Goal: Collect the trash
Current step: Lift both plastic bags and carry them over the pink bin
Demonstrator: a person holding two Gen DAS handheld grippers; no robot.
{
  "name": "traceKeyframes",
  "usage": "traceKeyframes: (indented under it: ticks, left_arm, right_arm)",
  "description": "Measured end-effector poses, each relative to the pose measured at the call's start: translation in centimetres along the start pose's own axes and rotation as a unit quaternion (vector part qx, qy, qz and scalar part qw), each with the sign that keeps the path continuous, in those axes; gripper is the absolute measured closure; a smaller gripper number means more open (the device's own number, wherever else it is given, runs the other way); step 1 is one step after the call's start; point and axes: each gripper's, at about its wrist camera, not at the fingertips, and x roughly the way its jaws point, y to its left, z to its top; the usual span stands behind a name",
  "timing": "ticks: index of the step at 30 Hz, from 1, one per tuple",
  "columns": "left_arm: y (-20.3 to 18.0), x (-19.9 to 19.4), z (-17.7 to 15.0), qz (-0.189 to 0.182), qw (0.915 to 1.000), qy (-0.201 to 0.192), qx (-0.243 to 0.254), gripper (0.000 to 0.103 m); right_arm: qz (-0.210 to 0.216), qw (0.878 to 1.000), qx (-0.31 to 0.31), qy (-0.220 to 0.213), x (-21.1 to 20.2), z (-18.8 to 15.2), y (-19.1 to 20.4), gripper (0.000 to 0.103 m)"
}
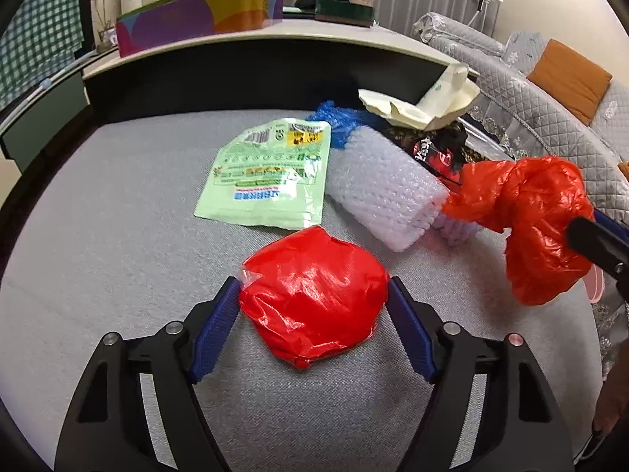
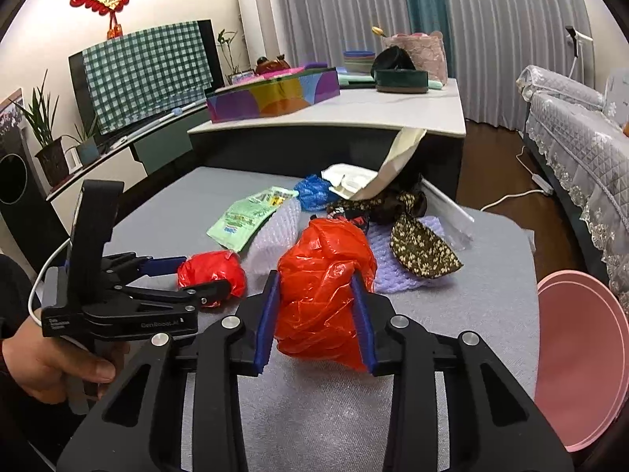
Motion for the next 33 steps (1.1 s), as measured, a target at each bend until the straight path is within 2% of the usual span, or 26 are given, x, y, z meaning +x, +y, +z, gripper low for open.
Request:
traceKeyframes:
  ticks: [15,28,33]
  left_arm:
    - [-0.2,-4.0,0.5,-0.018,0.9978,-0.063,-0.003,0.031]
    - [-1.8,-7.0,0.6,-0.038,0.9931,-0.11,0.015,0.031]
    - [-2.4,-7.4,0.7,-0.041,0.9923,-0.116,0.018,0.031]
  right_arm:
    - [-0.008,0.999,-0.017,-0.047,-4.0,0.5,1.0,0.068]
    - [-0.048,0.996,-0.002,-0.075,-7.1,0.6,-0.2,0.068]
    - [-0.07,0.993,0.011,-0.093,-8.6,1.0,-1.5,0.068]
